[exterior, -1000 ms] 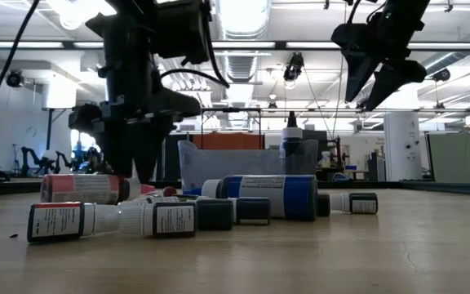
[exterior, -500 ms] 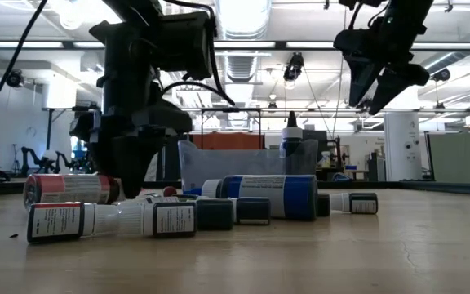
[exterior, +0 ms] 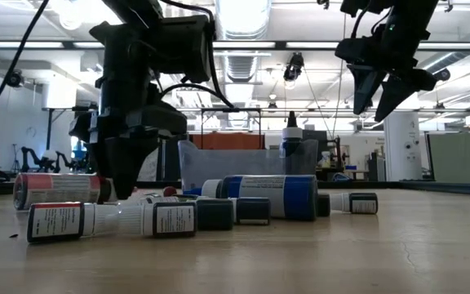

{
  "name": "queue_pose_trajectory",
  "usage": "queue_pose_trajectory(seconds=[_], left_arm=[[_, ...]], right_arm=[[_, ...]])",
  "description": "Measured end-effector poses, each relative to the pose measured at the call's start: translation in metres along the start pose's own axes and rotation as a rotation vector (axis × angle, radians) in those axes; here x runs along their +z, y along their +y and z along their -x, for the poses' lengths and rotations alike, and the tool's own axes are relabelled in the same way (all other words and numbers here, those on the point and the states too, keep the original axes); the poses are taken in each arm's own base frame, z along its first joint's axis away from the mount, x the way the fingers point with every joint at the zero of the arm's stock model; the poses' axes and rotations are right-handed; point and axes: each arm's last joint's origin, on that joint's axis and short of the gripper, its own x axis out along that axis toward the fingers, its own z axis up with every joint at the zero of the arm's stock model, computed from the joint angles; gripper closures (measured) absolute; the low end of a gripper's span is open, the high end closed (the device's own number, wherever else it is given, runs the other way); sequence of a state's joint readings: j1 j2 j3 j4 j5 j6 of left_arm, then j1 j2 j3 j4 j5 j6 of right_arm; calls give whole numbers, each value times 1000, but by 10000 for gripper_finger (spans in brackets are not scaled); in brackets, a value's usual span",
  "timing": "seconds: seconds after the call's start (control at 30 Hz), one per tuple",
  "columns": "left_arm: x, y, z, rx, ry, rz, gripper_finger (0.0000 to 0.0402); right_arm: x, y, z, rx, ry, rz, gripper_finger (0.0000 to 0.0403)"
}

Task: Pick & Place food coloring
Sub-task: Put the large pink food coloring bottle in the black bin

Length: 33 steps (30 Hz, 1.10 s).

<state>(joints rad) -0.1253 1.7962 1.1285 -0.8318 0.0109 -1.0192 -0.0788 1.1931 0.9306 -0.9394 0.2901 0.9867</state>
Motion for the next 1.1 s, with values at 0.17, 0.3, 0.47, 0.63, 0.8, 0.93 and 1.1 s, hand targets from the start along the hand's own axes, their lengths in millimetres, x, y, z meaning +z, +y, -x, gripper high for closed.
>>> queue_pose_trajectory(seconds=[0.17,0.3,0.47,0.63,0.8,0.93,1.1], left_arm=[[4,-5,12,7,-35,-13,317],[10,-16,47,-15,-193,-26,318],[8,-22,109,-4,-508,-10,319],[-3,-28,166,4,-926,-50,319],[11,-38,166,-14,-1181,-154,320],[24,-38,136,-53,-1306,-206,320],[29,-17,93,-69,-1328,-120,320]], right_arm=[[0,0,0,-5,-10,4,152],[1,0,0,-10,-21,40,155],[1,0,1,-14,-29,59,160],[2,-1,1,-26,-48,73,165],[3,0,1,-23,-54,90,168],[3,0,1,-22,-60,93,168],[4,0,2,-24,-69,90,168]])
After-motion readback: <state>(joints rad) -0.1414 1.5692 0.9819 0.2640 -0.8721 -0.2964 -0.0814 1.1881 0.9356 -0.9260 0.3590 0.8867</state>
